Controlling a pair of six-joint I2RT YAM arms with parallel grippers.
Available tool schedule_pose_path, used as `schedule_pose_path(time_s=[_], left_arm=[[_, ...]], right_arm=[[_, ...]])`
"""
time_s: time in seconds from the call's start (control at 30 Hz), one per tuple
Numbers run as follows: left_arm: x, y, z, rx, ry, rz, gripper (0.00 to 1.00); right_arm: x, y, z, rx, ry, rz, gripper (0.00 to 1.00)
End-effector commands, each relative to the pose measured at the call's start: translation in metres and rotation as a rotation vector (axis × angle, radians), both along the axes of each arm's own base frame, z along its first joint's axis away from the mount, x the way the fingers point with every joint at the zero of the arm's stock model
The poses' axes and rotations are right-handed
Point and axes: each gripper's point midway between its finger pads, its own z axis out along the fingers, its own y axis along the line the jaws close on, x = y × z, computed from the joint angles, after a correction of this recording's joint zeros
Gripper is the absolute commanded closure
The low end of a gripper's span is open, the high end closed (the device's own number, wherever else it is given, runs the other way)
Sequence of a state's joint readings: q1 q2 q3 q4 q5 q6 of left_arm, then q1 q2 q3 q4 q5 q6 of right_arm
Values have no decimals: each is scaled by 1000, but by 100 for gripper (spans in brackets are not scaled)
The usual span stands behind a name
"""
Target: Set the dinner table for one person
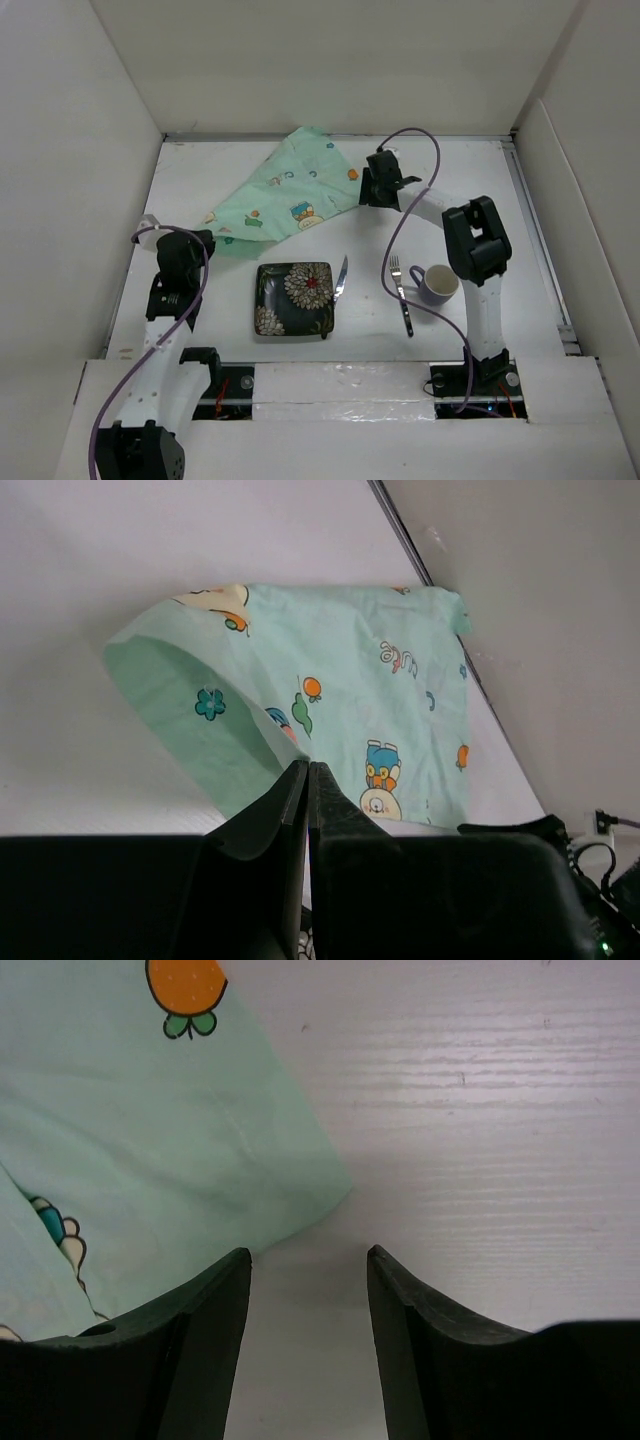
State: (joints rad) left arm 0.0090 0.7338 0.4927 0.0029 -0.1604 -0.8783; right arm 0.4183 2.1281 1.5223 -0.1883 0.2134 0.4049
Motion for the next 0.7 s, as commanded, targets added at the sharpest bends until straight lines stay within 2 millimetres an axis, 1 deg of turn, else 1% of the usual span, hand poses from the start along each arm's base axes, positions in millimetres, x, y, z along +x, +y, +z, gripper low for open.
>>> schedule_pose_path(time_s=[0.0,0.03,0.07,0.1,0.13,0.2,0.27,0.3,0.33,0.37,0.4,0.43,0.47,0.5,0.53,0.57,0.63,0.67], left_arm=[[2,-9,11,-27,-75,-42,100],[1,-10,11,-27,-77,-51,100],[1,-10,11,-25,-77,-52,100],[0,-10,11,-19,-80,-54,100],[0,-10,12,-17,-85,-53,100],[-2,-10,19,-15,-107,-54,100],[-3,-11,27,-15,-133,-62,100],[-4,-11,33,-13,-150,-64,100],[-4,-11,32,-12,-148,-64,100],[-5,-12,35,-13,-159,-69,100],[-5,-12,37,-13,-162,-70,100],[-5,-13,38,-12,-165,-72,100],[-5,-12,38,-10,-164,-71,100],[-5,-12,38,-11,-165,-71,100],[-6,-14,38,-10,-165,-72,100],[-5,-14,38,-12,-165,-74,100],[-5,-15,37,-15,-165,-74,100],[-5,-15,37,-15,-165,-74,100]], right_arm=[[15,-5,14,-20,-15,-73,45],[16,-3,12,-18,-8,-73,46],[19,-1,15,-12,-9,-76,46],[20,0,9,-10,2,-79,47],[21,0,9,-8,5,-85,49],[23,1,6,-7,8,-91,49],[20,1,-2,-14,42,-90,53],[24,3,-5,-11,54,-101,56],[23,4,-6,-8,55,-98,58],[21,9,-7,-8,60,-89,61],[21,9,-9,-1,65,-96,63],[20,9,-11,-2,71,-103,70],[21,8,-10,1,64,-110,74],[19,12,-8,7,57,-114,79],[15,14,-9,0,51,-117,87],[18,14,6,15,15,-125,90],[15,14,14,20,-8,-138,100],[16,15,31,37,-41,-140,100]])
